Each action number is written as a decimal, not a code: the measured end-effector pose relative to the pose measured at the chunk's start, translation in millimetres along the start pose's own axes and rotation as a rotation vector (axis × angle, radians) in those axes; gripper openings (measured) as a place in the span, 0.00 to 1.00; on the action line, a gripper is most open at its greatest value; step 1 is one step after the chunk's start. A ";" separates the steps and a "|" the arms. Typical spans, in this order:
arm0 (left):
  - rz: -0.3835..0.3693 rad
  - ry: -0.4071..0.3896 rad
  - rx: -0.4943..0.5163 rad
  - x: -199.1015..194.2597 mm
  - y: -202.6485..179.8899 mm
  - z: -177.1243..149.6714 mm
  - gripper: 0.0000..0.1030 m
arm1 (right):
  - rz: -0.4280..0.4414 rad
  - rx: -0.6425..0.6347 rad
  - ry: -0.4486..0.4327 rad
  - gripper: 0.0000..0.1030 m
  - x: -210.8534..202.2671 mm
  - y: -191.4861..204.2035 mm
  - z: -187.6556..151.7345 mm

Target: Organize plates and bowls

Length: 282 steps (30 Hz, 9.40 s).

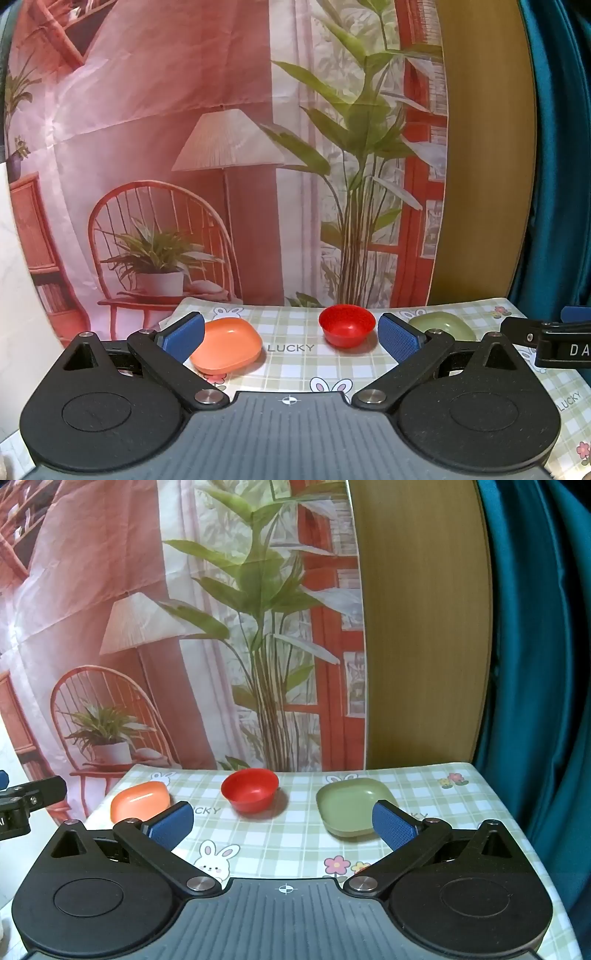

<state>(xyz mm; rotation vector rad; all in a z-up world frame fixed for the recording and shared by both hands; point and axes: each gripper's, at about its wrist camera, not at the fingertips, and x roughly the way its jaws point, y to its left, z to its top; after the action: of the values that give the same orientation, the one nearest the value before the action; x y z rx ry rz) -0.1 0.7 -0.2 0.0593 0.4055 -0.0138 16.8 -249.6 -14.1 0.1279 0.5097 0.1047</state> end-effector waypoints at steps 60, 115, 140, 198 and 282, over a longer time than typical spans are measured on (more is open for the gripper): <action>-0.009 0.003 0.008 -1.6 -6.9 -1.5 0.98 | -0.005 0.005 -0.014 1.00 -4.2 -2.3 1.4; 0.003 0.051 0.048 50.1 -4.7 -3.3 0.89 | -0.062 -0.024 -0.078 0.90 30.5 -49.5 3.5; -0.068 0.304 0.035 131.0 -2.9 -65.1 0.83 | 0.023 -0.073 0.061 0.69 128.9 -18.2 -35.0; -0.020 0.439 -0.186 376.1 241.8 -68.7 0.55 | 0.215 -0.202 0.505 0.42 444.9 220.4 -33.7; -0.165 0.324 0.121 196.3 27.7 -71.5 0.12 | 0.179 0.080 0.498 0.07 172.6 14.8 -39.1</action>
<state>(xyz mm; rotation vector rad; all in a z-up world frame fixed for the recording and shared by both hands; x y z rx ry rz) 152.8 32.3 -141.7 0.1483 0.7326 -0.1939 146.4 -208.5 -128.4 0.2273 1.0002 0.2952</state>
